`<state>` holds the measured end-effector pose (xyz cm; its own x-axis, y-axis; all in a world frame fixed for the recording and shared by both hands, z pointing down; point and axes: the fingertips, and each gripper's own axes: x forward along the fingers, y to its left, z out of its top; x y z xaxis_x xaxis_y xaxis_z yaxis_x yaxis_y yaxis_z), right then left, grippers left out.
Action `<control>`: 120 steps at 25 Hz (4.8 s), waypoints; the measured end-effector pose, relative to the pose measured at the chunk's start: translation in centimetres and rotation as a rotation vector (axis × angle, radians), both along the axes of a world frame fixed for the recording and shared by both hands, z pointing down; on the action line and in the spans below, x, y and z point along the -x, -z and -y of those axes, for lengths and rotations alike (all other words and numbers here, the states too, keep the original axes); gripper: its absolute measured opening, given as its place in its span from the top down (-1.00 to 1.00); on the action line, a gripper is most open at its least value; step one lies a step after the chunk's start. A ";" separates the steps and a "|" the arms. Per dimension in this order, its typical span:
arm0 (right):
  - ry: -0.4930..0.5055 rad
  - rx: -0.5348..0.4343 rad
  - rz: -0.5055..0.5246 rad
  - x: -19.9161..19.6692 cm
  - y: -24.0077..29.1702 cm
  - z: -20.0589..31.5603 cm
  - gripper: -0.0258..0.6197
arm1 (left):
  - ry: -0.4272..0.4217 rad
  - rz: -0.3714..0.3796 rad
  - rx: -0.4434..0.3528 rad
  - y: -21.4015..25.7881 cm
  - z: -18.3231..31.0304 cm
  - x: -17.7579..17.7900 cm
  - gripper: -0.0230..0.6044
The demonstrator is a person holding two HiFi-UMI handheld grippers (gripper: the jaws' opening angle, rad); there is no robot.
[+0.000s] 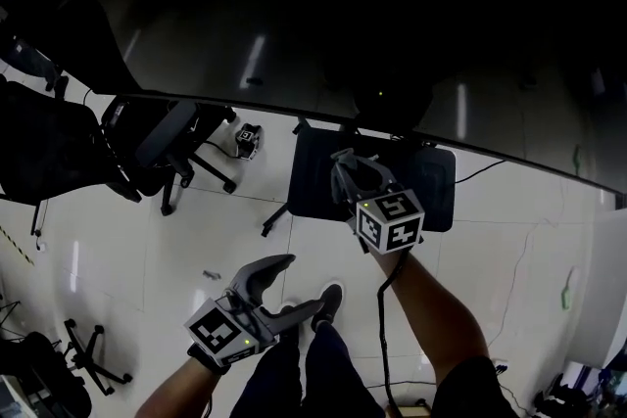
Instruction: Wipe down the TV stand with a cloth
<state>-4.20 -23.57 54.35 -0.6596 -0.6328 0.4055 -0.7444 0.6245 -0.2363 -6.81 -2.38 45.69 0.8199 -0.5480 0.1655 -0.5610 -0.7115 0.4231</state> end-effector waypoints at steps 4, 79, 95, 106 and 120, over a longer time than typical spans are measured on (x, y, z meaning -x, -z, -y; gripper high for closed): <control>0.003 0.046 -0.026 4.3 -2.1 0.3 0.73 | 0.027 -0.014 0.009 -0.3 -0.7 1.7 -0.26; -0.098 0.279 -0.343 1.3 -20.4 -6.1 0.73 | 0.007 0.007 0.090 -5.4 1.1 1.0 -0.26; -0.361 0.284 -0.402 -23.2 -20.1 -4.9 0.73 | -0.127 -0.002 0.099 -5.8 3.9 -7.6 -0.26; -0.565 0.346 -0.394 -33.8 -20.0 -5.6 0.73 | -0.173 -0.016 0.104 -6.1 5.4 -11.0 -0.26; -0.117 0.216 -0.289 -13.8 -17.5 4.9 0.73 | -0.125 -0.002 0.114 -6.6 6.1 -9.2 -0.26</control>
